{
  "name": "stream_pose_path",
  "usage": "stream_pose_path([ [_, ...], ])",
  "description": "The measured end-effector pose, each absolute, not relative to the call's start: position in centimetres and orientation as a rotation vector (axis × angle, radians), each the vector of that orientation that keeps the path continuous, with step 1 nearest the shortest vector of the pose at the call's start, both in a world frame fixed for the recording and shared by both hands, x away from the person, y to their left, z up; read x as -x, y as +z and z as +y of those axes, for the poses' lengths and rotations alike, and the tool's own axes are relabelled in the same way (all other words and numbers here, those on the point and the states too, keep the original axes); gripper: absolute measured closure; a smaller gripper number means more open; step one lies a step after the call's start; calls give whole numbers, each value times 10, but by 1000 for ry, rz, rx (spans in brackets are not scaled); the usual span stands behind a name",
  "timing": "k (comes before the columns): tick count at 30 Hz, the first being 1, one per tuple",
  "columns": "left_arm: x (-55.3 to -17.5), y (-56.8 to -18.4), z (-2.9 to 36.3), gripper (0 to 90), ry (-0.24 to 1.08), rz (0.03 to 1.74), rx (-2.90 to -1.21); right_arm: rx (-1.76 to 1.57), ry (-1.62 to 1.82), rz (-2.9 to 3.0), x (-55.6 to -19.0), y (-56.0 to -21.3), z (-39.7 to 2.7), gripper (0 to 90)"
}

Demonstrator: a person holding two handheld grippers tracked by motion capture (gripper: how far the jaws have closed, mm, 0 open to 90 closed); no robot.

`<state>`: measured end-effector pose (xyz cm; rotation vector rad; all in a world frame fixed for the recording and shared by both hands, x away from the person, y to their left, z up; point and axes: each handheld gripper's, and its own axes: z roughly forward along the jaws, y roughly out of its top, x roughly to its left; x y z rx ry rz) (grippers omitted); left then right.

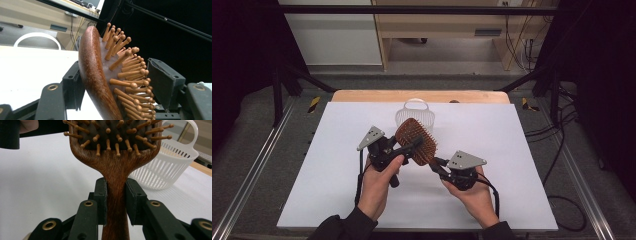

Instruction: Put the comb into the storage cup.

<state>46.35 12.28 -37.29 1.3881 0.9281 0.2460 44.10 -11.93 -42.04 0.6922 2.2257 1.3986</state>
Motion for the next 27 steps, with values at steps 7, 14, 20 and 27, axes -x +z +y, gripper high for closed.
stream_pose_path([
  [7, -464, -374, 123, 397, 230, 969, -1378, -702, 1403, 2232, -442, -422, -116, 729],
  [14, -462, -372, 125, 491, 195, 999, -1359, -715, 1414, 2245, -442, -427, -112, 726],
  [20, -459, -369, 123, 507, 200, 988, -1368, -726, 1425, 2249, -441, -429, -110, 722],
  [27, -463, -368, 125, 519, 175, 998, -1368, -736, 1454, 2261, -441, -430, -107, 705],
])
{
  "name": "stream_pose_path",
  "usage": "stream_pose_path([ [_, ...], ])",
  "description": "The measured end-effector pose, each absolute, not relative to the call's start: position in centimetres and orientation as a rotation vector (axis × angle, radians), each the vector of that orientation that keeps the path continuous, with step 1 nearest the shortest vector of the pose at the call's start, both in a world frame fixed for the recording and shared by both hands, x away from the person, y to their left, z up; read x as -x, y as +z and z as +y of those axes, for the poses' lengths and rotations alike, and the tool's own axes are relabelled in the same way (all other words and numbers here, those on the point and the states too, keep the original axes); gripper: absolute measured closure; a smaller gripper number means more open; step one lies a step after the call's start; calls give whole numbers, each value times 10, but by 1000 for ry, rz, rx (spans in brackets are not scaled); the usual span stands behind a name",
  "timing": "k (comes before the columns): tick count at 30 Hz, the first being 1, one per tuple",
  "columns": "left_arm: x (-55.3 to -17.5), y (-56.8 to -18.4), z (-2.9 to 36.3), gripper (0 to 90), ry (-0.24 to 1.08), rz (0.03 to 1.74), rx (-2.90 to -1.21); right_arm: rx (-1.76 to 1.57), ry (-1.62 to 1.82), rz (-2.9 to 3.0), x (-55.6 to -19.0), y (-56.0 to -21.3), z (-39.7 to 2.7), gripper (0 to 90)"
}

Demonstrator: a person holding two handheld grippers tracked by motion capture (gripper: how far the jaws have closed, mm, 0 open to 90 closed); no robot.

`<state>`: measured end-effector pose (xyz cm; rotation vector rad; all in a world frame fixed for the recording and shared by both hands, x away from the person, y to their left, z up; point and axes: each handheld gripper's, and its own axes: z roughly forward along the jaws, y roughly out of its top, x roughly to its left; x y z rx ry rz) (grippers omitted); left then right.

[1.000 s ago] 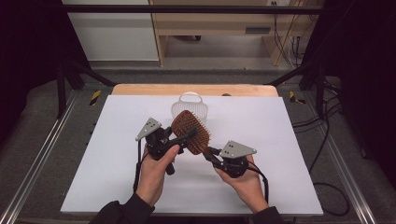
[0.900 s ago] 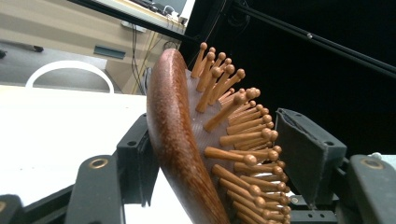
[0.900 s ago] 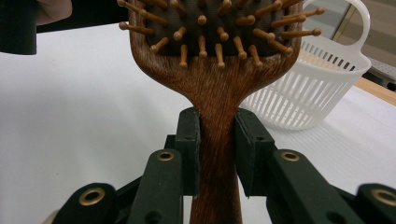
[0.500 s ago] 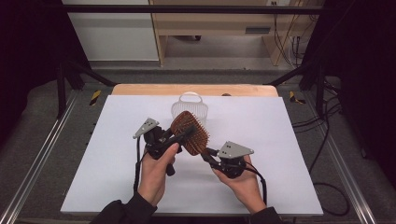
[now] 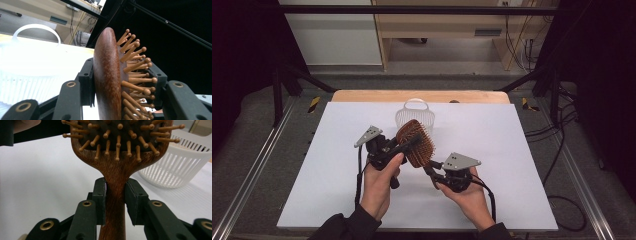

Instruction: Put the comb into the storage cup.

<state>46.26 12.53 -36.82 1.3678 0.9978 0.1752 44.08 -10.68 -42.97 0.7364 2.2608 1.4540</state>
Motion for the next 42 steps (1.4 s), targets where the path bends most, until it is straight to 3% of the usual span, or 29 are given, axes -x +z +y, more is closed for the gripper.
stream_pose_path([
  [2, -463, -367, 125, 522, 181, 989, -1372, -739, 1458, 2259, -441, -430, -106, 678],
  [10, -469, -357, 128, 522, 235, 987, -1369, -802, 1477, 2262, -441, -429, -113, 347],
  [16, -475, -345, 133, 521, 266, 977, -1356, -921, 1545, 2205, -442, -431, -129, 217],
  [17, -476, -343, 134, 521, 271, 975, -1353, -951, 1515, 2186, -443, -431, -135, 158],
  [24, -480, -329, 134, 521, 311, 943, -1361, -954, 1441, 2103, -444, -433, -158, 83],
  [42, -490, -297, 126, 520, 388, 887, -1386, -1048, 1391, 1969, -419, -441, -235, 54],
])
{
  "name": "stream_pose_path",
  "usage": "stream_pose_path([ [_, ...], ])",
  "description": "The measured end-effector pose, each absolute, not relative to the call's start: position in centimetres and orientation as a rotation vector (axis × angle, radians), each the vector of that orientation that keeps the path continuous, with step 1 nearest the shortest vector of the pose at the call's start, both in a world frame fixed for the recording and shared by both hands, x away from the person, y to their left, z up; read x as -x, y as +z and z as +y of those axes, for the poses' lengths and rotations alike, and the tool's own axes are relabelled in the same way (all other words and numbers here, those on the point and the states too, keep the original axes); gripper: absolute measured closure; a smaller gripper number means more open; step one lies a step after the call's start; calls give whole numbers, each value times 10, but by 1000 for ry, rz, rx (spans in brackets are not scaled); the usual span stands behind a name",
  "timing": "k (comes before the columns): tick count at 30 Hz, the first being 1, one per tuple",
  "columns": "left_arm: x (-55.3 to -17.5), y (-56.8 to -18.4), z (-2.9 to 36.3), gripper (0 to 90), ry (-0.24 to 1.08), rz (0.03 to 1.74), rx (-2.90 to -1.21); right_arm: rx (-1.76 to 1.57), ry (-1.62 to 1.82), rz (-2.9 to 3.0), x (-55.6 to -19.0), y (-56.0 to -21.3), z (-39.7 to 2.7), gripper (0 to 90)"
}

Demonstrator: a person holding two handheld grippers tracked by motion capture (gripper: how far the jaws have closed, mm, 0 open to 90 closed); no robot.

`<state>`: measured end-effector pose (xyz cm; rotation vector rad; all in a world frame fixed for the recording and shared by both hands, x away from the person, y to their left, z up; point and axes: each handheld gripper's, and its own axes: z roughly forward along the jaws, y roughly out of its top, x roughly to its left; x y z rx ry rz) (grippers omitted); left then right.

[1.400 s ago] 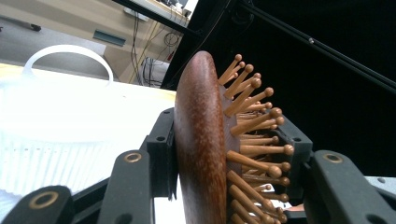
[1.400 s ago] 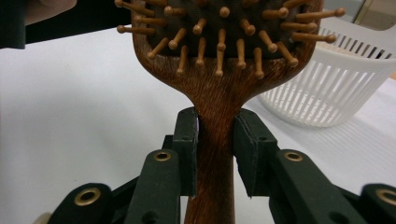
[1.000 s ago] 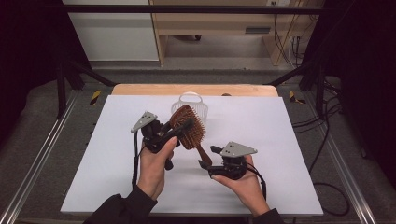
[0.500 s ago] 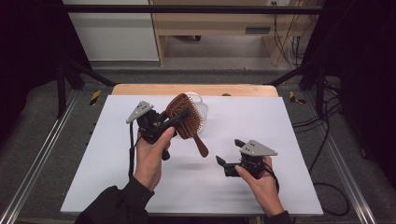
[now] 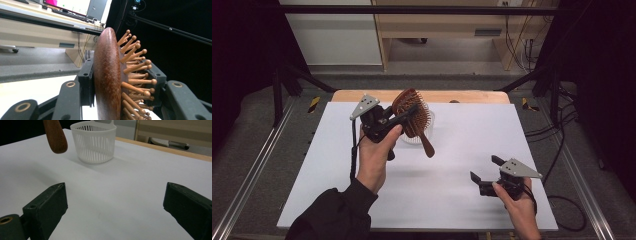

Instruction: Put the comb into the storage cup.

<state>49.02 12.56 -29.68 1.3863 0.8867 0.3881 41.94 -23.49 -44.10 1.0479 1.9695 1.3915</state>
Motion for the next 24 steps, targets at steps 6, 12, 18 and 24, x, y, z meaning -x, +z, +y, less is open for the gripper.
stream_pose_path([
  [6, -498, -288, 125, 520, 407, 882, -1383, -1078, 1395, 1950, -421, -444, -241, 47],
  [12, -506, -277, 128, 520, 414, 880, -1359, -1074, 1399, 1962, -423, -446, -238, 41],
  [18, -517, -271, 131, 520, 417, 892, -1328, -1090, 1413, 1958, -423, -448, -240, 39],
  [24, -528, -271, 130, 520, 436, 904, -1319, -1092, 1426, 1963, -425, -450, -239, 40],
])
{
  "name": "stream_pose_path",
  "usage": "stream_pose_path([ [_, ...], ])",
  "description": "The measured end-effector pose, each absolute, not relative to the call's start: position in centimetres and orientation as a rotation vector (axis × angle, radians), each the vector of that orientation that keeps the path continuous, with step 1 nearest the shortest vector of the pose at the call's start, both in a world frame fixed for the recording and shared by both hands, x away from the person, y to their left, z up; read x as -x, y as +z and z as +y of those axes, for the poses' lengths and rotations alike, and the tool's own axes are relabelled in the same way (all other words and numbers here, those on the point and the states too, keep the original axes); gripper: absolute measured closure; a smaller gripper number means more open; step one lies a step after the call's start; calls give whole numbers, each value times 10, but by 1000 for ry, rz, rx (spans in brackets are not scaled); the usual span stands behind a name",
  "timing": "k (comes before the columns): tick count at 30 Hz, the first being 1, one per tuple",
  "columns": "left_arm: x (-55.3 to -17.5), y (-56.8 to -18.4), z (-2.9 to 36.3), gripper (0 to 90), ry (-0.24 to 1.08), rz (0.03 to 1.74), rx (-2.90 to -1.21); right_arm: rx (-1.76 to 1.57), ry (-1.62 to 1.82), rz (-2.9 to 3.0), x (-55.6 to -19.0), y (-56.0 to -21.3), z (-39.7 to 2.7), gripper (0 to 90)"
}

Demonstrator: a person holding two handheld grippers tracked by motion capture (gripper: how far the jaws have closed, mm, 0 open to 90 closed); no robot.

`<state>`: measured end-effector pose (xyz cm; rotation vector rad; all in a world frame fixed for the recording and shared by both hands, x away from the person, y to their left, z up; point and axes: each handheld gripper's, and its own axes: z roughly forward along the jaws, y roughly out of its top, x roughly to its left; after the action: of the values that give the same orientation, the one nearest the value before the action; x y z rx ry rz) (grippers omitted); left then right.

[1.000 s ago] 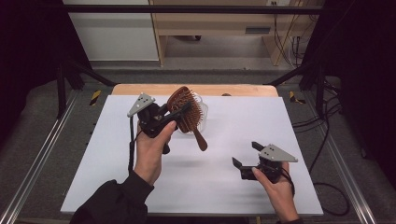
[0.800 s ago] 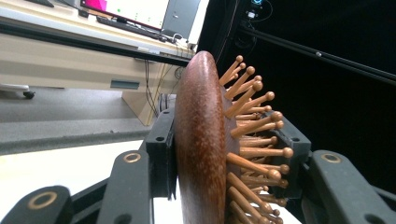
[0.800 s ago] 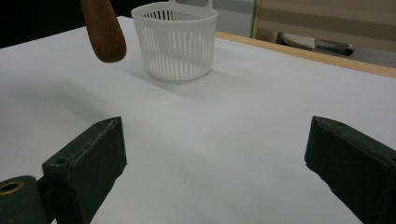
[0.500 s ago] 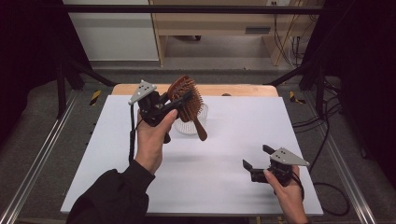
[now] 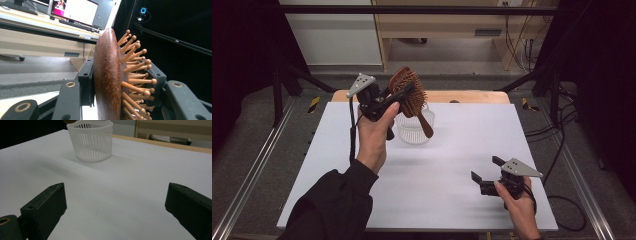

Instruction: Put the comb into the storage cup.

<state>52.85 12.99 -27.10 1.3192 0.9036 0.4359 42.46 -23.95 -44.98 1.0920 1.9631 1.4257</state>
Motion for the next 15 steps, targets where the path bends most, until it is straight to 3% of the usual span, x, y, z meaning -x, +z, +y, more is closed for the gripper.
stream_pose_path([
  [15, -560, -281, 127, 519, 496, 935, -1279, -1091, 1443, 1966, -426, -451, -240, 40],
])
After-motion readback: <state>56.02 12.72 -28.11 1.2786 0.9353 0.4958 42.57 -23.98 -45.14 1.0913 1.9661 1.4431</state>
